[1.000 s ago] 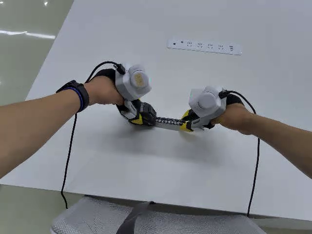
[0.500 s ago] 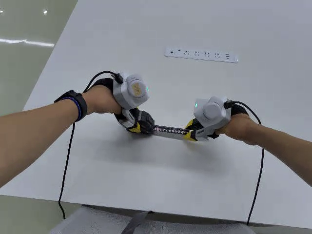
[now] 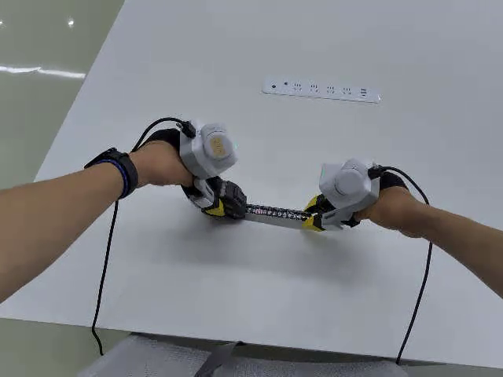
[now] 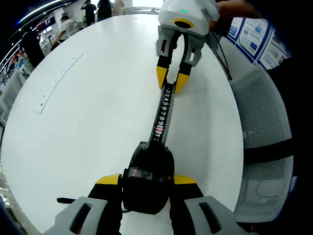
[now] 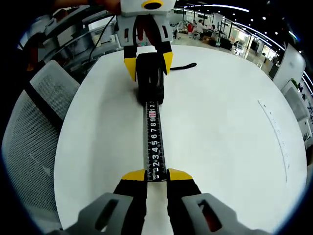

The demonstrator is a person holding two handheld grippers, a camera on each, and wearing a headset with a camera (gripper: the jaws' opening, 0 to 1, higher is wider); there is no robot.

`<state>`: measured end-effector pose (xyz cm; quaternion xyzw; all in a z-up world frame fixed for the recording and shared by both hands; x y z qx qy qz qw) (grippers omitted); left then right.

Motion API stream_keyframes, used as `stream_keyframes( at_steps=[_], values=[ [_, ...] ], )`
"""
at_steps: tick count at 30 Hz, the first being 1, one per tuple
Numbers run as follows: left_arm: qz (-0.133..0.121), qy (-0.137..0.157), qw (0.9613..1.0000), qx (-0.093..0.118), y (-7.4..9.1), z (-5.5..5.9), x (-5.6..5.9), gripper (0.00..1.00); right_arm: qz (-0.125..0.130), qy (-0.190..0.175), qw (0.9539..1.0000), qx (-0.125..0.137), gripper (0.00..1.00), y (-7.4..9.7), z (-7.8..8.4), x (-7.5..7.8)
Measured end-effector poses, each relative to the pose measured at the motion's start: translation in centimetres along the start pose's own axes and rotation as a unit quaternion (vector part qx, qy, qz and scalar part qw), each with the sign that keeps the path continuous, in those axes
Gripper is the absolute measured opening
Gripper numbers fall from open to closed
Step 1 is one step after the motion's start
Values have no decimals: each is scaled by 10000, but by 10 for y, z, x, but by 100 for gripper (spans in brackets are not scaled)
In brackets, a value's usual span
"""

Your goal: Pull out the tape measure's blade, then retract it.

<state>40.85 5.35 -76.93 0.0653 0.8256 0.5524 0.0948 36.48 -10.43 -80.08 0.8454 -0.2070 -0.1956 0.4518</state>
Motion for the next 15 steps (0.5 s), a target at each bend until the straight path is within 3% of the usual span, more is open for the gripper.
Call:
stream_keyframes(
  at_steps=[15],
  values=[
    [3,-37,10000,-29,-1,-1,1,34,-1,-52,10000,-28,13,7,13,3]
  ],
)
Point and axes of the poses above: the centre of the closed fingertips' face, and the gripper's own axes: y roughly backward along the fingers, x roughly to its right, z roughly out of its underside, the point moved 2 cm from there along y, roughly backward along the fingers, and after that the axes turned 15 degrees about -y, right-handed, at the moved point
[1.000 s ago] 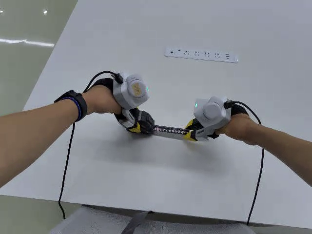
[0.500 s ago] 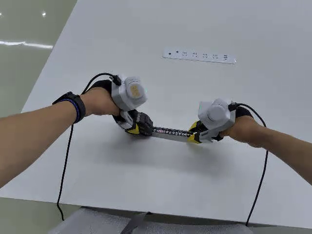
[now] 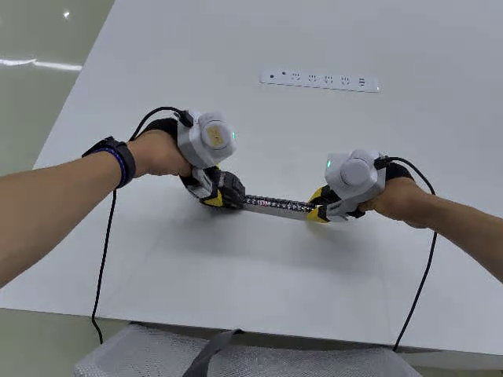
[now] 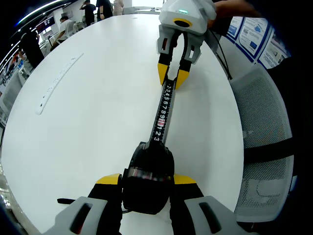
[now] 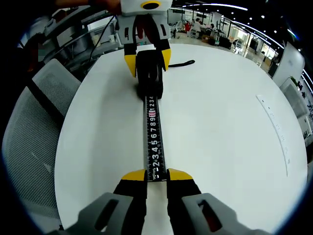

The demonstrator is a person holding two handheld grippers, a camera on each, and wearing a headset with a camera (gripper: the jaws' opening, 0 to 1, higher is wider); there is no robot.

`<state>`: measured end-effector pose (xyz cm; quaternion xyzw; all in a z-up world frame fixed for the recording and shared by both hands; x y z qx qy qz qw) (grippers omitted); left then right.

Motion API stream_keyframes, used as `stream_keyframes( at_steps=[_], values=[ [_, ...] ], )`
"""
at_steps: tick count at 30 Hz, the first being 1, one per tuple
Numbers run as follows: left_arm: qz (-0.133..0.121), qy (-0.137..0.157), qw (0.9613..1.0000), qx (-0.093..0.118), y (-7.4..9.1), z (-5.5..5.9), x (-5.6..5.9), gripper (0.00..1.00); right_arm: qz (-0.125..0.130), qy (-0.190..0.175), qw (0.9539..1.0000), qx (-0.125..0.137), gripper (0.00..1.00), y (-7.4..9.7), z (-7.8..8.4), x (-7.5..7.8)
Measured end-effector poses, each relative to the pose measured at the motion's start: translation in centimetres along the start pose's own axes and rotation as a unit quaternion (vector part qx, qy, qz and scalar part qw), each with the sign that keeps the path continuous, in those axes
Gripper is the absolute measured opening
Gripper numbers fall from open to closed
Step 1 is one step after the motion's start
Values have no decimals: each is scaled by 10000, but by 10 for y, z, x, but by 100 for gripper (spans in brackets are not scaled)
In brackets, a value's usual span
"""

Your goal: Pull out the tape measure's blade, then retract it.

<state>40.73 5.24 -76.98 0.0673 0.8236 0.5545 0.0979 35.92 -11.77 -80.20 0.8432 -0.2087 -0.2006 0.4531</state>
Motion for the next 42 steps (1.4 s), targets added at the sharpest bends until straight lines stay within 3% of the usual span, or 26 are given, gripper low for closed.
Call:
stream_keyframes(
  at_steps=[11,42],
  values=[
    [-4,-6,10000,-40,-1,0,0,34,31,-49,10000,13,13,10,11,-2],
    [38,0,10000,-88,0,-1,0,34,85,-52,9999,-109,13,30,40,11]
  ],
)
Point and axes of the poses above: the centre of the closed fingertips' face, and the gripper's own axes: y roughly backward along the fingers, x roughly to its right, z roughly out of its underside, the point moved 2 cm from there along y, roughly backward along the fingers, and after that the axes turned 15 degrees about -y, right-handed, at the moved point
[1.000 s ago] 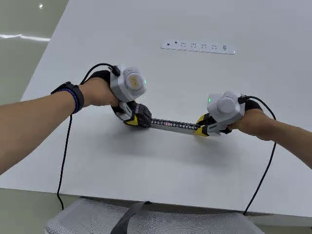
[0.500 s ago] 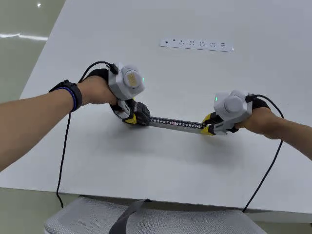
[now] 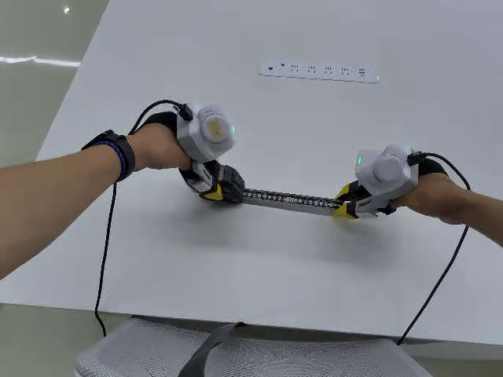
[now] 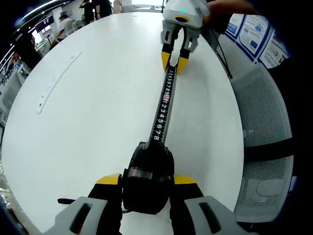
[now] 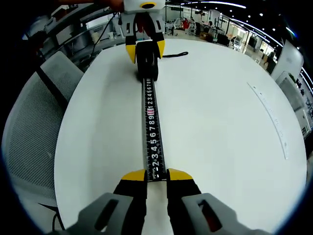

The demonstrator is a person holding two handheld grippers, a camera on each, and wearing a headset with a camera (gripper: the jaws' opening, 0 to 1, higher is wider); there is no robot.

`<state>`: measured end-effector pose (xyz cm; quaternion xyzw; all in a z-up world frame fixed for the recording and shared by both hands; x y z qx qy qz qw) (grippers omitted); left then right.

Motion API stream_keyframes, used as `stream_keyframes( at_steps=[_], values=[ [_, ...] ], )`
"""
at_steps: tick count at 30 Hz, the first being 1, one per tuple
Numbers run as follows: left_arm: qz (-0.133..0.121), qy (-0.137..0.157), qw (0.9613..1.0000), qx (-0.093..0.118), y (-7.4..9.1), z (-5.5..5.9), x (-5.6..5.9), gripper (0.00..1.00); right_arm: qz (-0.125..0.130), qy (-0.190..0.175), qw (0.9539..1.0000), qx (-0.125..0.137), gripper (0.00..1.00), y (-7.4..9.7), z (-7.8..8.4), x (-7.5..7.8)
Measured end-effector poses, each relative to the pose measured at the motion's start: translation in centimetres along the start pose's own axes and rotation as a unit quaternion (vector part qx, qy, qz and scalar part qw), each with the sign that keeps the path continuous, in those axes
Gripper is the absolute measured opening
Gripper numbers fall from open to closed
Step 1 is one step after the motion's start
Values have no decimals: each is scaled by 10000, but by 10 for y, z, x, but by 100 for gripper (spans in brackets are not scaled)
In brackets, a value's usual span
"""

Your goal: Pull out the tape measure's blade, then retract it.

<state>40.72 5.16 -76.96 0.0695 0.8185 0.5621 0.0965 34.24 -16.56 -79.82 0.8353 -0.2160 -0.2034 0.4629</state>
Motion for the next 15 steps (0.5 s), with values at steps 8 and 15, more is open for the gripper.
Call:
stream_keyframes(
  at_steps=[8,15],
  values=[
    [3,7,10000,7,-2,0,0,34,39,-67,10000,-21,13,7,11,5],
    [-2,-1,10000,-2,-2,0,0,34,77,-95,9999,-62,13,12,19,7]
  ],
)
Point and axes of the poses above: the centre of the closed fingertips' face, and the gripper's own axes: y roughly backward along the fingers, x roughly to its right, z roughly out of its underside, the point moved 2 cm from there along y, roughly backward along the fingers, and after that the axes turned 15 degrees about -y, right-handed, at the moved point
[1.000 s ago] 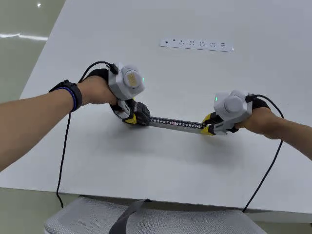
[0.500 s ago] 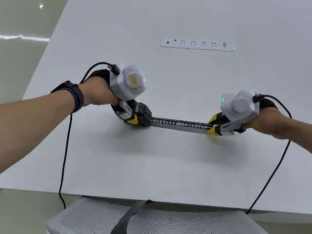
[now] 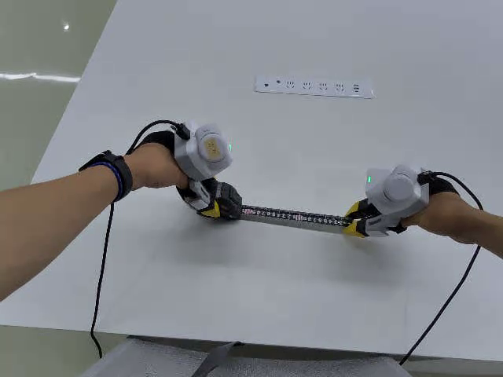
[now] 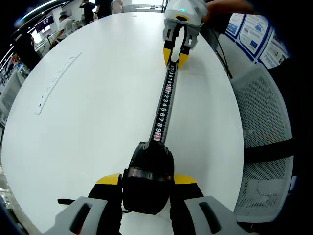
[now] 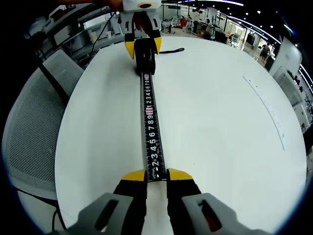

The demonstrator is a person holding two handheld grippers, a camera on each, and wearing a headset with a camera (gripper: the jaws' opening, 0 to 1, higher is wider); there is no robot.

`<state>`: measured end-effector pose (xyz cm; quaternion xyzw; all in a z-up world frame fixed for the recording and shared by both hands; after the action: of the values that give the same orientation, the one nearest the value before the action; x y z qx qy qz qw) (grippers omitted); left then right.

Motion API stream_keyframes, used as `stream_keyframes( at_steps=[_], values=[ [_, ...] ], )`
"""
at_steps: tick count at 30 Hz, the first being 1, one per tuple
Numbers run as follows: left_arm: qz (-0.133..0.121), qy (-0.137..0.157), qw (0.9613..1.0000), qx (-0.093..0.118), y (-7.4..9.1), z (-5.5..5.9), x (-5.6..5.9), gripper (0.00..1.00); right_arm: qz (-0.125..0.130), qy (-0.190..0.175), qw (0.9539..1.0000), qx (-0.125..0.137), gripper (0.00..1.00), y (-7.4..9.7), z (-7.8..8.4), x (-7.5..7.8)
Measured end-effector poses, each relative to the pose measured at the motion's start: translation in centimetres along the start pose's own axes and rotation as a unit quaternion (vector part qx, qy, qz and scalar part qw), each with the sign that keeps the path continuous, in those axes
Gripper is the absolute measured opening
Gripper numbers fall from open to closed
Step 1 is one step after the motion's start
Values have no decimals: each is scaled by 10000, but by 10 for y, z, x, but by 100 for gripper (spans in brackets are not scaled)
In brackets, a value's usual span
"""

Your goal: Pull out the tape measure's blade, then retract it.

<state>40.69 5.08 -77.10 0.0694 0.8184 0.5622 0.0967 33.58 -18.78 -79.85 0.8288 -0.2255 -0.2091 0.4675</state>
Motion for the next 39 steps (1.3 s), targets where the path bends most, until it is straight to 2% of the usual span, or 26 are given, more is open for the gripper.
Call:
stream_keyframes(
  at_steps=[23,39],
  values=[
    [-3,2,10000,-37,-1,0,0,34,58,-26,10000,-36,13,9,14,7],
    [-15,5,10000,-40,1,-1,2,34,148,-103,9998,-123,13,22,37,16]
  ],
)
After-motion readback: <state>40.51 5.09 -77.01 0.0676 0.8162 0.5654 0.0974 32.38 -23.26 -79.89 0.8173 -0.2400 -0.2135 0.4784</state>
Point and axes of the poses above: the centre of the closed fingertips' face, and the gripper's own axes: y roughly backward along the fingers, x roughly to its right, z roughly out of its underside, the point moved 2 cm from there along y, roughly backward along the fingers, and after that the axes turned 15 degrees about -y, right-handed, at the moved point
